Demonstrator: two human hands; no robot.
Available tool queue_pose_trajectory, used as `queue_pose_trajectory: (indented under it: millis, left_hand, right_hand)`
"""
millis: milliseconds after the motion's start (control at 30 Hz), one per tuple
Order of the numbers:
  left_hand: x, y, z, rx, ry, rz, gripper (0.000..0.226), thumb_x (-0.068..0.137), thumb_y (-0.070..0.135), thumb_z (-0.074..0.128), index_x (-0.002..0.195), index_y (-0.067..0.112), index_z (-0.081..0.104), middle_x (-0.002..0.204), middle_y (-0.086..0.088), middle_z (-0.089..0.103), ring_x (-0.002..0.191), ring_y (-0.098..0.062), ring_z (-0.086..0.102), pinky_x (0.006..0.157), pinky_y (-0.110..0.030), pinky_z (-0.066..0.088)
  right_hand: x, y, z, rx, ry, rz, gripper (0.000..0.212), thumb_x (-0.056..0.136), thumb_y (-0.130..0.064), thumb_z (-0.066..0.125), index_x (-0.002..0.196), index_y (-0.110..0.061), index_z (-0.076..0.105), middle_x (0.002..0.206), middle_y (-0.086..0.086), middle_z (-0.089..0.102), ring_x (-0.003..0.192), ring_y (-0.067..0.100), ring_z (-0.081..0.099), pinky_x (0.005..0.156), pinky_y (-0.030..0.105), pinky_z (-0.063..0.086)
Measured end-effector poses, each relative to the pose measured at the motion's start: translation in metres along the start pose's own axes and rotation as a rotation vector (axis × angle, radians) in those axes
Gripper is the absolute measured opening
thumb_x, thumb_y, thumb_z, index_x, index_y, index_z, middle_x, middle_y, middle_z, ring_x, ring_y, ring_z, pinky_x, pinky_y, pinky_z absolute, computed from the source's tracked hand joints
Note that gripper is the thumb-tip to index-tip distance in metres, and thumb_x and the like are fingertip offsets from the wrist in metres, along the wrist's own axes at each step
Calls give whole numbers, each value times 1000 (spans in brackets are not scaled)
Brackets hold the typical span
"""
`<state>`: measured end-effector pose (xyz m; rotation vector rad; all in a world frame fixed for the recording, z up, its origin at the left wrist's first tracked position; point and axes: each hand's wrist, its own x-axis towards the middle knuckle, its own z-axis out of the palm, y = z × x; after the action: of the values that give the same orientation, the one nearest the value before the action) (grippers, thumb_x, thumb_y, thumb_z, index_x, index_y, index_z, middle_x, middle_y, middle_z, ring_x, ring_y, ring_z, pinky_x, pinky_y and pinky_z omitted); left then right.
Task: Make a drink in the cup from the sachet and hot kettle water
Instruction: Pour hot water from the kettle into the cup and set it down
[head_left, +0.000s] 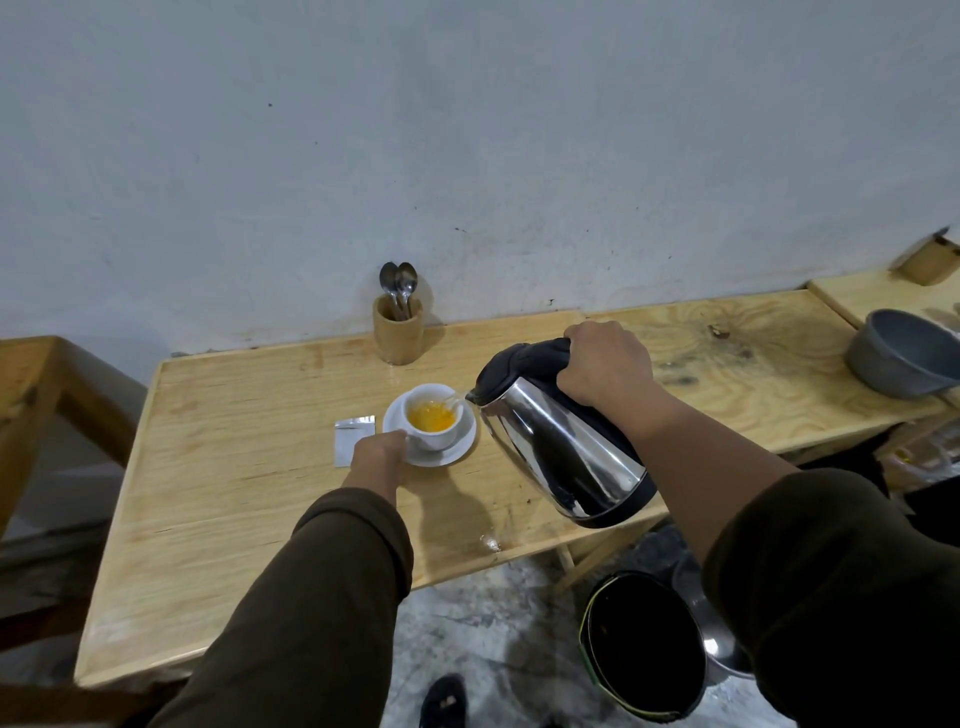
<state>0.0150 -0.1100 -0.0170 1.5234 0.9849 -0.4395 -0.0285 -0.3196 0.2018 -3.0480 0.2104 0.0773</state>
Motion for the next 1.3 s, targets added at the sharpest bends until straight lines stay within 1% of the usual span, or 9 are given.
queue_pose_trajectory:
  millis: [133, 233, 433, 567, 733, 867, 1033, 1200, 1300]
  left_hand:
    - [-4, 1, -1, 21, 6, -7, 55, 84, 34, 64, 128, 2, 54, 125, -18, 63, 115, -32, 61, 99, -39, 48]
    - [-6, 2, -1, -3, 0, -8, 55, 83, 33, 65, 128, 3, 54, 124, -18, 63, 114, -31, 62, 98, -39, 48]
    - [-12, 2, -2, -20, -9, -7, 54, 83, 31, 66, 128, 3, 54, 123, -18, 64, 113, -32, 62, 98, -39, 49]
    - [-15, 4, -3, -12, -12, 1, 55, 83, 31, 66, 128, 2, 54, 124, -17, 63, 115, -31, 61, 100, -39, 49]
    - [-17, -1, -4, 2, -9, 18, 57, 84, 37, 63, 129, 4, 54, 122, -17, 64, 112, -32, 61, 99, -39, 49]
    - [-29, -5, 0, 54, 46, 52, 62, 90, 46, 52, 133, 2, 49, 128, -19, 60, 116, -35, 58, 97, -41, 47]
    - [-41, -20, 24, -11, 120, 22, 75, 93, 55, 38, 145, 2, 34, 144, -21, 45, 132, -38, 45, 109, -45, 39]
    - [-75, -45, 60, 396, 194, 258, 38, 97, 15, 43, 127, -4, 53, 133, -22, 55, 126, -37, 50, 101, -36, 41]
    - [-88, -61, 82, 607, 104, 329, 37, 95, 9, 38, 125, 2, 58, 134, -17, 56, 126, -32, 51, 89, -25, 45]
  right_hand:
    - [0, 0, 1, -1, 7, -3, 28, 82, -9, 55, 109, -11, 59, 91, 8, 53, 98, 31, 58, 66, 30, 40]
    - [0, 0, 2, -11, 9, -13, 28, 82, -10, 55, 110, -11, 59, 105, 12, 61, 97, 32, 59, 65, 31, 41]
    - [0, 0, 2, -10, 17, -24, 27, 82, -10, 56, 110, -11, 59, 106, 12, 62, 96, 32, 58, 65, 31, 40]
    - [1, 3, 3, -4, 17, -27, 24, 81, -9, 55, 105, -12, 59, 91, 9, 54, 80, 27, 48, 64, 30, 39]
    - [3, 17, 4, 90, 17, -16, 12, 77, -6, 53, 82, -15, 47, 80, 6, 51, 76, 28, 47, 58, 28, 37]
    - [2, 37, 9, 203, 80, -8, 12, 71, -3, 53, 78, -12, 52, 73, 7, 54, 71, 28, 49, 45, 20, 26]
    - [-7, 67, 15, 378, 159, 110, 14, 71, -2, 54, 82, -11, 54, 66, 5, 51, 68, 27, 50, 48, 23, 32]
    - [-16, 98, 26, 537, 270, 270, 18, 73, -2, 54, 90, -7, 59, 75, 8, 56, 69, 27, 51, 60, 27, 37]
    - [-20, 118, 34, 655, 327, 402, 17, 75, 0, 52, 89, -7, 57, 77, 8, 56, 71, 28, 51, 64, 30, 39]
